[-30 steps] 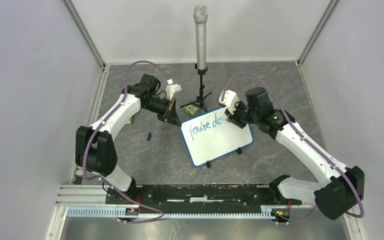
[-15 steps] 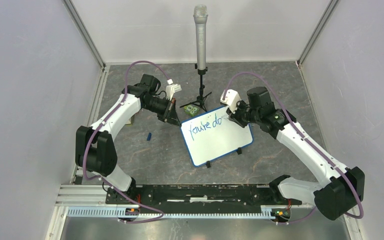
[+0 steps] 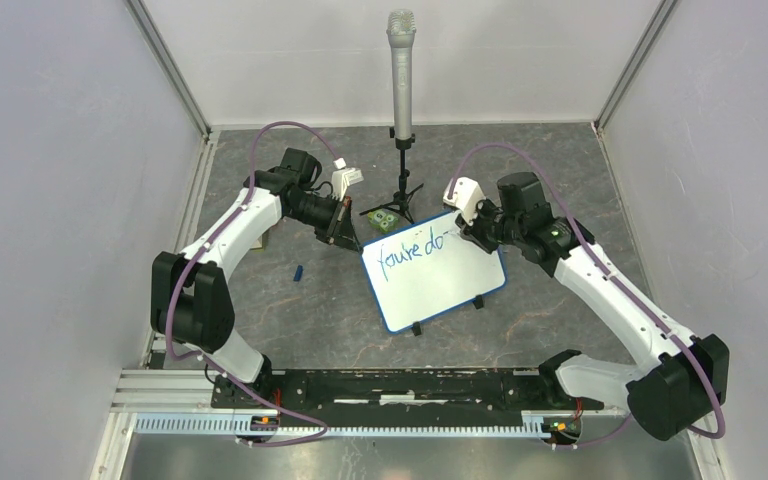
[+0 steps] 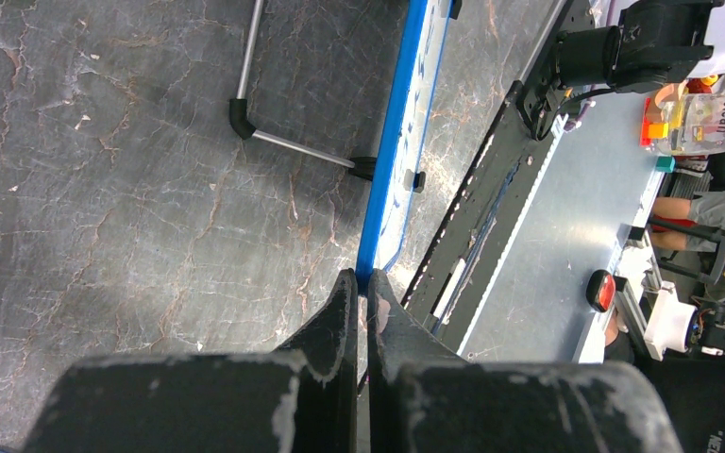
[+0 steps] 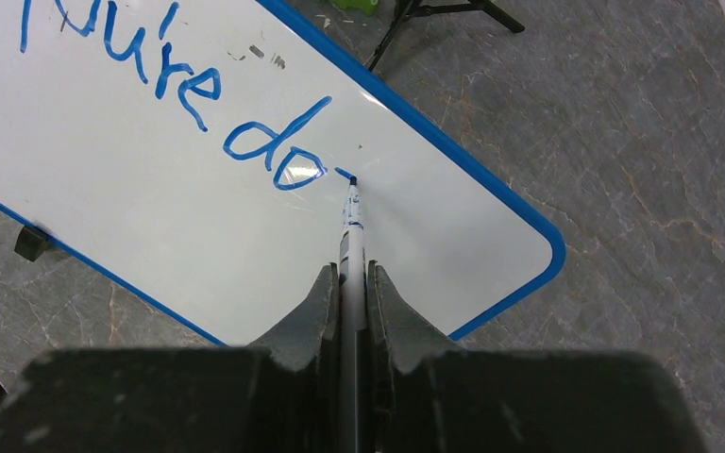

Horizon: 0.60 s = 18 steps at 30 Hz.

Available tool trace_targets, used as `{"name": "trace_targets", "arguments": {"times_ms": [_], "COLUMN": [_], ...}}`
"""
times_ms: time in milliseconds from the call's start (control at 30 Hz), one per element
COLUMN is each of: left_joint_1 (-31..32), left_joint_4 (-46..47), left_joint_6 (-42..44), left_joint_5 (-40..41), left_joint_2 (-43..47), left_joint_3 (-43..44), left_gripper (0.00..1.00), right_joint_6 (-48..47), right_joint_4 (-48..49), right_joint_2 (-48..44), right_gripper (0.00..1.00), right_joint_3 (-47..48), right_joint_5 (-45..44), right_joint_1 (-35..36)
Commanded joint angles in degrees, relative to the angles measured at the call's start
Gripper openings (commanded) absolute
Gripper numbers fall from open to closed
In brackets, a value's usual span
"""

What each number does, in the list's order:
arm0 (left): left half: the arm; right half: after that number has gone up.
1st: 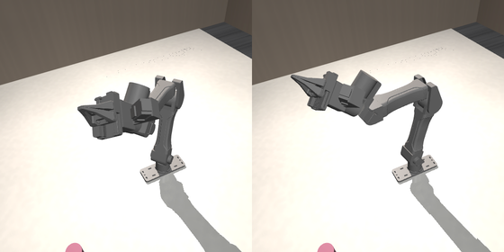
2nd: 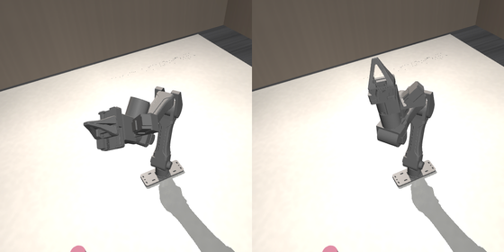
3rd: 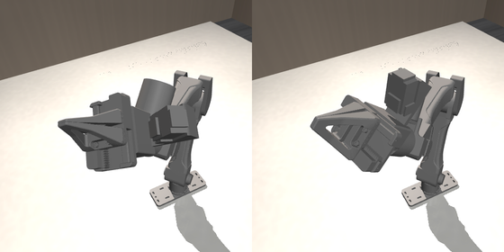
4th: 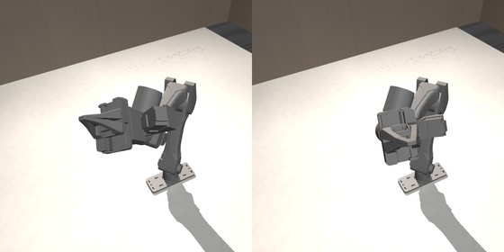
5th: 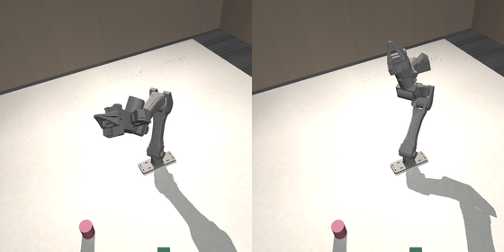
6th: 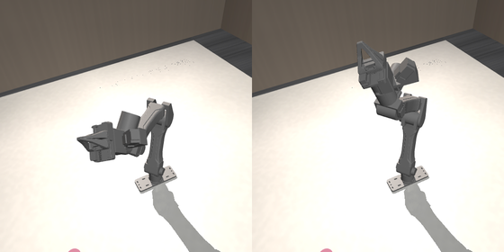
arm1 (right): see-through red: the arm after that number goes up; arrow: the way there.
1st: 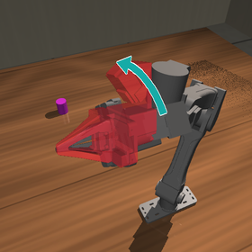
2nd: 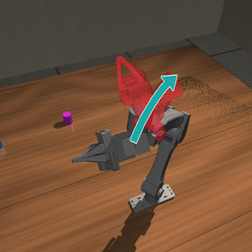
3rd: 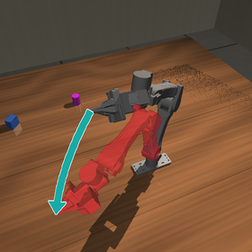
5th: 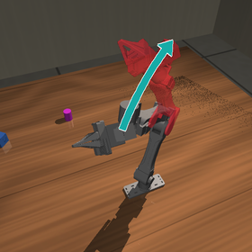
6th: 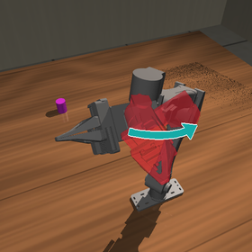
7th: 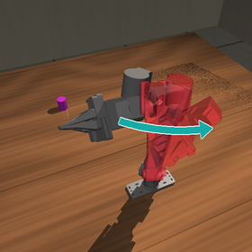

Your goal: Write a sentence on the whiteboard

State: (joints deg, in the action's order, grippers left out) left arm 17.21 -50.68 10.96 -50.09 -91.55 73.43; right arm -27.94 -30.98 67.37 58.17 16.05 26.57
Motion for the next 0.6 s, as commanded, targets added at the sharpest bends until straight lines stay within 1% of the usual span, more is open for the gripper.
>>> {"name": "trace_targets", "arguments": {"times_ms": [0,100,300,567], "left_joint_1": [0.0,0.0,0.0,0.0], "left_joint_4": [-0.4,-0.4,-0.4,-0.4], "left_joint_6": [3.0,3.0,2.9,2.9], "left_joint_5": [-1.0,-1.0,-1.0,-1.0], "left_joint_2": [1.4,1.4,1.3,1.2], "left_joint_3": [-0.2,-0.1,-0.1,-0.1], "left_gripper": [0.03,0.03,0.02,0.03], "right_joint_6": [-0.9,-0.9,-1.7,-3.8], "right_joint_4": [-0.3,-1.1,-2.4,-3.9], "right_joint_2": [-0.5,-0.4,-1.2,-1.7], "right_gripper": [0.0,0.0,0.0,0.0], "right_joint_3": [0.4,-0.4,-1.8,-0.3], "right_joint_5": [0.9,2.8,3.6,0.8], "right_joint_1": [-0.4,-0.3,-0.1,-0.1]}}
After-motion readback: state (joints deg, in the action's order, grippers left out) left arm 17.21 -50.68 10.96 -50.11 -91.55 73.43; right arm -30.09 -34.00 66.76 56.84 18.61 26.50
